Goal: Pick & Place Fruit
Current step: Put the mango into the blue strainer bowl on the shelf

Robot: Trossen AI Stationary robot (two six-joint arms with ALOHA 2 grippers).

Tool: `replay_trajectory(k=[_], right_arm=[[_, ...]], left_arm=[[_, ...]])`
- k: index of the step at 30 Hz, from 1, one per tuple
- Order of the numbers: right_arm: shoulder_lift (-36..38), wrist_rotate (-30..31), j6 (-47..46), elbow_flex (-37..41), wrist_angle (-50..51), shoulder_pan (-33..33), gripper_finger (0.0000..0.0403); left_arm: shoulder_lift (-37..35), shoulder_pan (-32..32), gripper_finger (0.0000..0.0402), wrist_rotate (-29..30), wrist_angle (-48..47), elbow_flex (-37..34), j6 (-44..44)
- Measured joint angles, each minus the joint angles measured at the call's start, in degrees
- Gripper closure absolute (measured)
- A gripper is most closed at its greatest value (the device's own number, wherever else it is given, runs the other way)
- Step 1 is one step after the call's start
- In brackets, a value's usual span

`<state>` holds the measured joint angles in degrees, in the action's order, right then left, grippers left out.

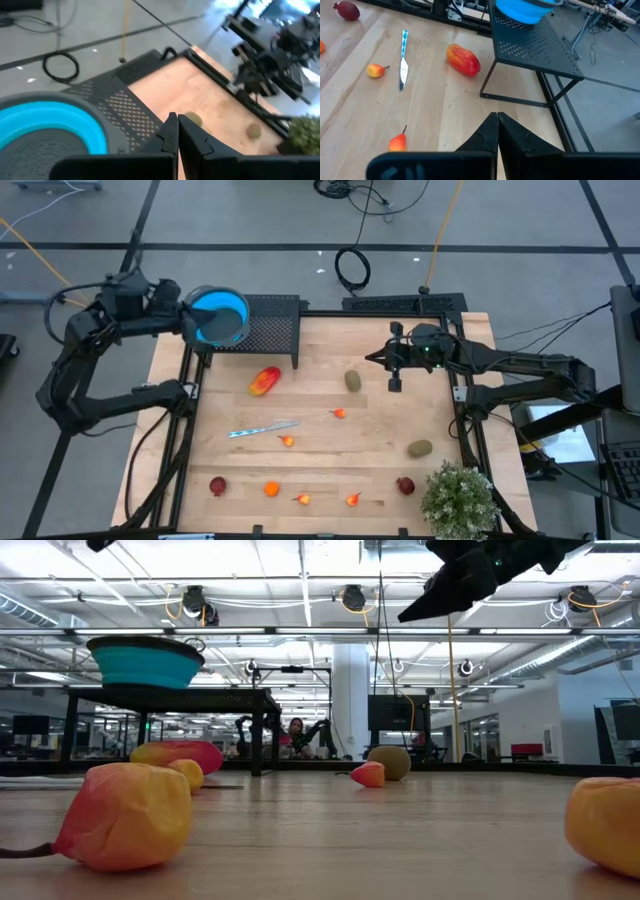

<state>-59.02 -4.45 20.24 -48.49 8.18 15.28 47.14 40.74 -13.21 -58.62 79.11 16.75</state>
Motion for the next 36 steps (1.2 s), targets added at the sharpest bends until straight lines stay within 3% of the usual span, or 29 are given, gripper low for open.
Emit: replay_trajectory(k=[8, 12, 22, 27, 36], right_arm=[[0.07, 0.20, -0.06, 0.00, -0.17, 0.05, 0.0403], [0.07, 3.11, -1.27, 0.00, -0.11, 0.05, 0.0403], [0.07, 3.17, -1.57, 0.00, -0.04, 0.12, 0.0403], [0.07, 3.16, -1.42, 0.00, -0.03, 0.12, 0.0403], [0.07, 3.15, 0.38, 0.02, -0.02, 0.12, 0.0403]], left_arm=[[6.07, -15.82, 0.0401, 7.64, -0.13, -0.02, 3.08], [9.49, -23.45, 0.0401, 10.80, -0.28, -0.02, 8.35], [19.55, -39.81, 0.0401, 16.25, -8.81, -0.04, 32.88], [25.92, -45.60, 0.0401, 17.38, -10.72, -0.04, 43.21], [37.20, -50.05, 0.0401, 18.77, -10.95, -0.04, 49.63]])
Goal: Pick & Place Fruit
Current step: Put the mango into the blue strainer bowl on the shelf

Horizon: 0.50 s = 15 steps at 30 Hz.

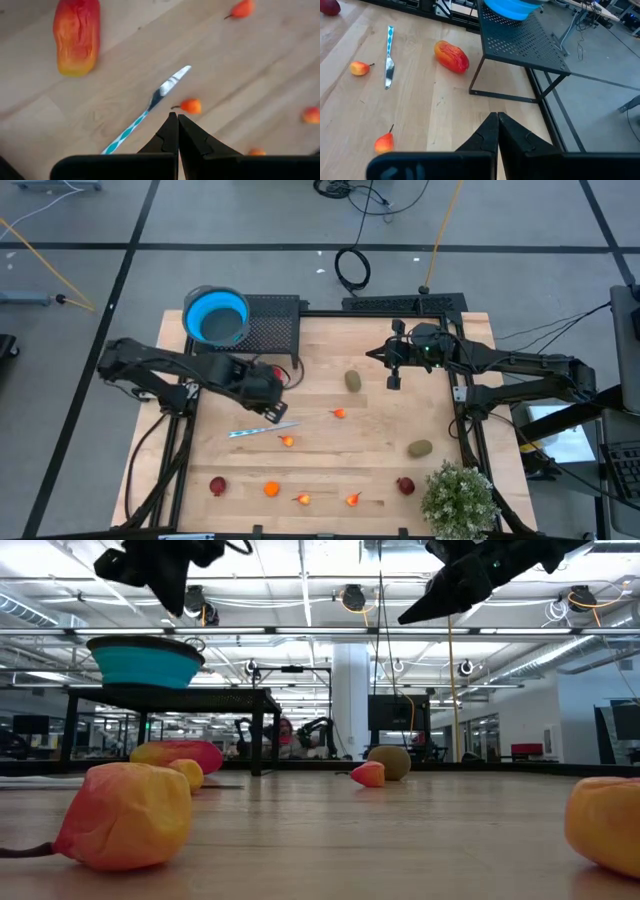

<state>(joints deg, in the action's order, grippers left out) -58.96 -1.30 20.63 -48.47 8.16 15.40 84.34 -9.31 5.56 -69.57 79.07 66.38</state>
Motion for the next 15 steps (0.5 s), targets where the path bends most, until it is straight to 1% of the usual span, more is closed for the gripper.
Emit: replay_trajectory(k=[5, 11, 15], right_arm=[[0.00, 0.00, 0.02, 0.00, 0.00, 0.00, 0.0403], [0.00, 0.00, 0.02, 0.01, 0.00, 0.00, 0.0403], [0.02, 0.00, 0.02, 0.07, 0.00, 0.00, 0.0403]], left_arm=[[5.07, -0.97, 0.0401, 2.76, -0.90, 0.00, 1.73], [9.97, -1.44, 0.0401, 3.75, -2.95, 0.00, 3.62], [12.71, -2.26, 0.0401, 5.40, -7.76, 0.00, 8.58]])
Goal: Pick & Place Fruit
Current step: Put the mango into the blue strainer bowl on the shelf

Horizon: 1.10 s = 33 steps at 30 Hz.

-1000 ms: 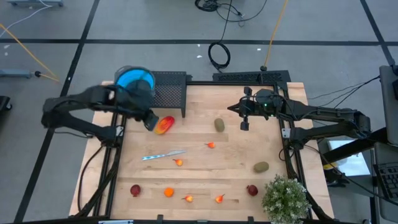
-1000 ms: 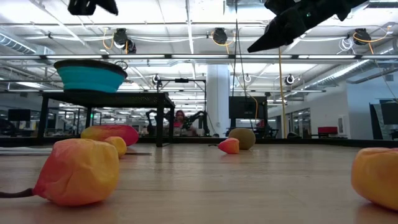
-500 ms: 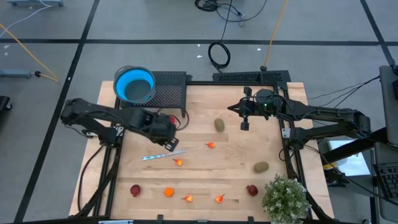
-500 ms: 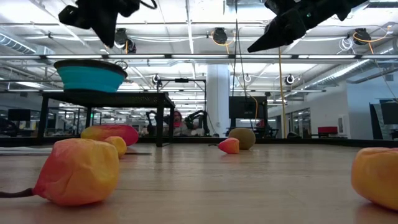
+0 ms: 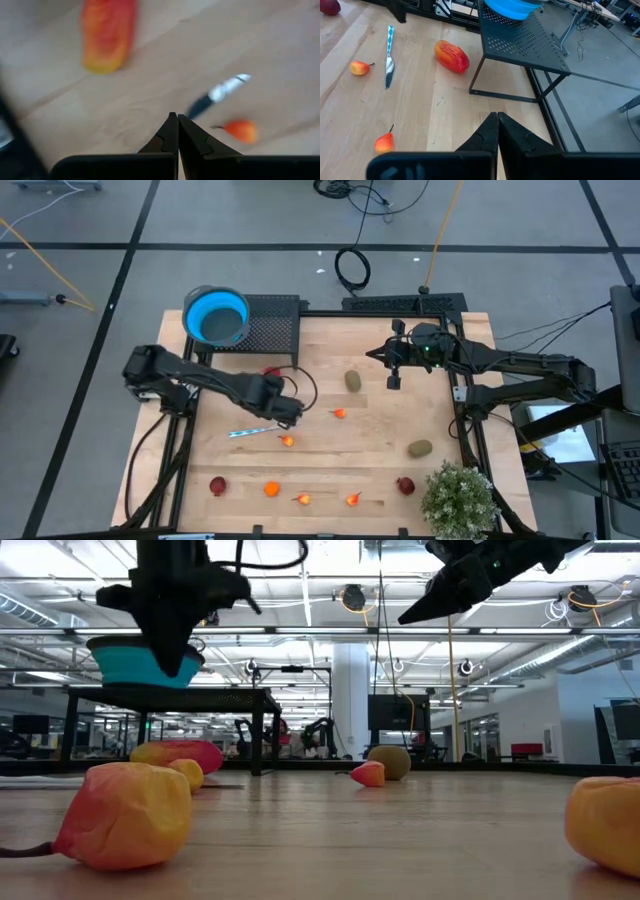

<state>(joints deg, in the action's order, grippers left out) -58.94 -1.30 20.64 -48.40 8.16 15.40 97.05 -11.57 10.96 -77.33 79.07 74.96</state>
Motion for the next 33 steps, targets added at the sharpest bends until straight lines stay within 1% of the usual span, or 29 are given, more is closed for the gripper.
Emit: replay_trajectory(k=[4, 6, 9, 13, 21, 25, 28, 31, 33], right_arm=[[0.00, -0.02, 0.00, 0.00, -0.02, 0.00, 0.0403], [0.00, -0.02, 0.05, 0.00, -0.02, 0.00, 0.0403], [0.00, -0.02, 1.12, 0.00, -0.02, 0.00, 0.0403], [0.00, -0.04, 2.25, 0.00, -0.04, 0.00, 0.0403], [0.00, -0.04, 2.58, 0.00, -0.07, 0.00, 0.0403], [0.00, -0.04, 2.58, 0.00, -0.07, 0.00, 0.0403], [0.00, -0.04, 2.58, 0.00, -0.07, 0.00, 0.0403], [0.00, -0.04, 2.59, 0.00, -0.07, 0.00, 0.0403], [0.00, -0.04, 2.58, 0.00, -0.07, 0.00, 0.0403]], left_arm=[[1.99, -1.29, 0.0401, 2.44, -3.55, 0.00, 6.17], [2.73, -1.81, 0.0401, 3.66, -3.75, 0.00, 7.30], [3.99, -2.49, 0.0401, 6.99, -3.72, 0.01, 8.41], [5.60, -2.61, 0.0401, 10.47, -4.00, 0.01, 11.97], [8.86, -2.61, 0.0396, 11.68, -4.12, 0.00, 11.10], [9.27, -2.61, 0.0379, 11.63, -4.18, 0.00, 10.56], [9.25, -2.61, 0.0356, 11.63, -4.01, 0.01, 9.81], [9.25, -2.61, 0.0319, 11.63, -3.96, 0.02, 9.11], [9.25, -2.61, 0.0287, 11.66, -3.96, 0.00, 8.76]])
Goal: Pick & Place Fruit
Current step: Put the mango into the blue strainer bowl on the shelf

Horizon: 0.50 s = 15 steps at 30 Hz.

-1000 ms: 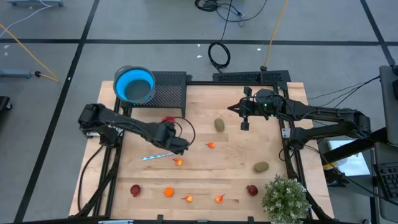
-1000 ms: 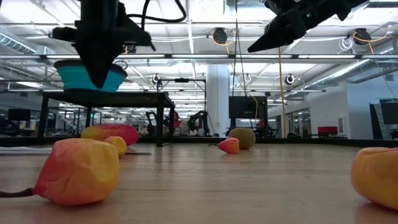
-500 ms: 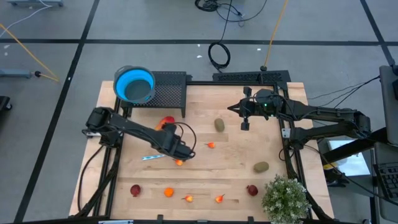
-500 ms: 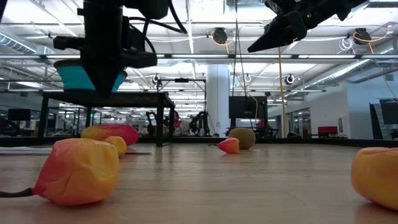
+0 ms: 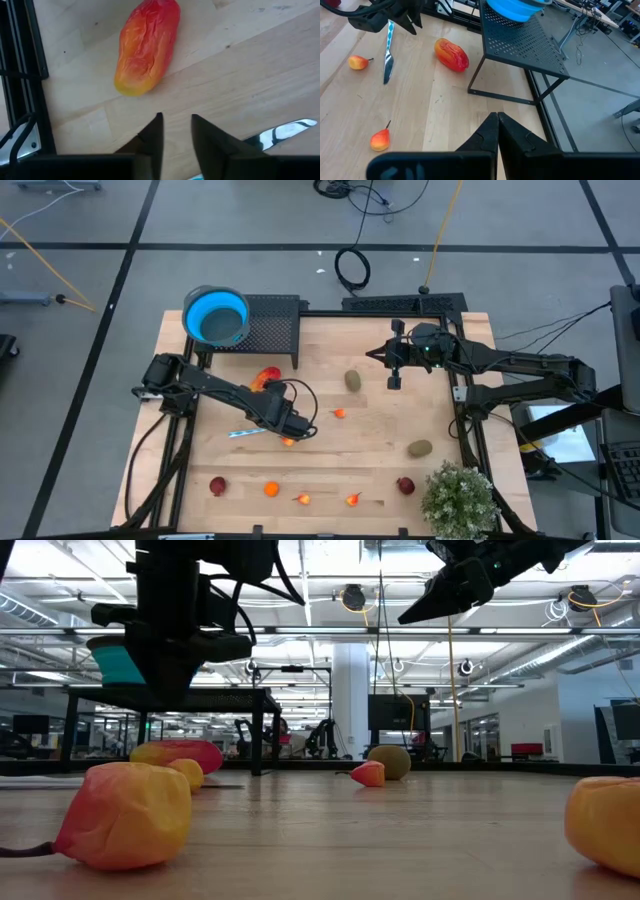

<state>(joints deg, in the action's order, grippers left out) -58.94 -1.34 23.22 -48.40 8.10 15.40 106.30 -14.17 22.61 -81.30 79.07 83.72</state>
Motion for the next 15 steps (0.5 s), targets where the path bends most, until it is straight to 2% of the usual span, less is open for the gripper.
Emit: replay_trajectory(k=[9, 15], right_arm=[[0.00, 0.00, 0.00, 0.00, 0.00, 0.00, 0.0403], [0.00, 0.00, 0.00, 0.00, 0.02, -0.02, 0.0403]], left_arm=[[-0.07, 0.00, 0.0132, 0.00, 0.11, -0.57, -3.94], [-0.07, 0.00, 0.0063, -1.75, 0.08, -3.09, -4.32]])
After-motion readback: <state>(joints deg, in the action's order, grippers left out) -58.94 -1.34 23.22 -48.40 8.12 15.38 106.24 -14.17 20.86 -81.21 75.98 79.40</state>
